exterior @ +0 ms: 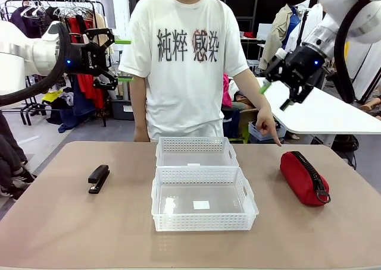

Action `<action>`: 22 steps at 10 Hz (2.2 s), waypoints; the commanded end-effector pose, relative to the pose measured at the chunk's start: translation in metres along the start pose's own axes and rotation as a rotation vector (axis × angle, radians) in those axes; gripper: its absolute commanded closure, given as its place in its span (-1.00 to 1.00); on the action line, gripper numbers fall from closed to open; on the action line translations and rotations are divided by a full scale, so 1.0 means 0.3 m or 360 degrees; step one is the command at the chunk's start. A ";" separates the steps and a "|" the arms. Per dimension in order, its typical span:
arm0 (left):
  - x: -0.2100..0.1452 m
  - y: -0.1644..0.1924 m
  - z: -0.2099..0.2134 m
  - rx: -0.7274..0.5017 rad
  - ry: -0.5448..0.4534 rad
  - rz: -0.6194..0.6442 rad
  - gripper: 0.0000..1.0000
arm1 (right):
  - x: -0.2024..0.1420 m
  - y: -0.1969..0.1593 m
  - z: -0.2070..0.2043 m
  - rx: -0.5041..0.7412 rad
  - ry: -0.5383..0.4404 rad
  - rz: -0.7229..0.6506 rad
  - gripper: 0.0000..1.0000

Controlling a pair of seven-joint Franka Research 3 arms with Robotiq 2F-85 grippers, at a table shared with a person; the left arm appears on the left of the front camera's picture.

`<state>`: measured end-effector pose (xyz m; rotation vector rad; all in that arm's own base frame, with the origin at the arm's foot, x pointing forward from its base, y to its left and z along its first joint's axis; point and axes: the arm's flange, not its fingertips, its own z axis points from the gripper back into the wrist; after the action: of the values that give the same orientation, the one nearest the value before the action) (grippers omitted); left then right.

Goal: Distribute items into two baskets.
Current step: Pick up the Pencil pouch that the person points to.

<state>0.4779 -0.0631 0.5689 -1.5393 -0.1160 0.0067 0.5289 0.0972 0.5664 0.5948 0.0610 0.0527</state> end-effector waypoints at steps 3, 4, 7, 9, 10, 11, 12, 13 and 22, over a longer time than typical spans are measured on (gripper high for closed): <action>-0.002 -0.007 0.003 -0.0004 -0.0003 -0.0006 -1.00 | -0.076 -0.147 -0.051 -0.0395 -0.0016 -0.0179 -1.00; -0.002 -0.007 0.003 -0.0004 -0.0003 -0.0006 -1.00 | -0.068 -0.187 -0.064 -0.0502 -0.0040 -0.0180 -1.00; -0.002 -0.007 0.003 -0.0004 -0.0003 -0.0006 -1.00 | -0.029 -0.270 -0.100 -0.0801 -0.0025 -0.0083 -1.00; -0.002 -0.007 0.003 -0.0004 -0.0003 -0.0006 -1.00 | -0.037 -0.274 -0.086 -0.0699 -0.0012 -0.0095 -1.00; -0.002 -0.007 0.003 -0.0004 -0.0003 -0.0006 -1.00 | -0.037 -0.274 -0.086 -0.0699 -0.0012 -0.0095 -1.00; -0.002 -0.007 0.003 -0.0004 -0.0003 -0.0006 -1.00 | -0.037 -0.274 -0.086 -0.0699 -0.0012 -0.0095 -1.00; -0.002 -0.007 0.003 -0.0004 -0.0003 -0.0006 -1.00 | -0.037 -0.274 -0.086 -0.0699 -0.0012 -0.0095 -1.00; -0.002 -0.007 0.003 -0.0004 -0.0003 -0.0006 -1.00 | -0.028 -0.282 -0.098 -0.0707 -0.0014 -0.0091 -1.00; -0.002 -0.007 0.003 -0.0004 -0.0003 -0.0006 -1.00 | -0.006 -0.558 -0.382 -0.0909 -0.0048 0.0127 -1.00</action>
<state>0.4779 -0.0628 0.5689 -1.5392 -0.1165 0.0070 0.5271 0.0224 0.3849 0.0355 0.0207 0.1207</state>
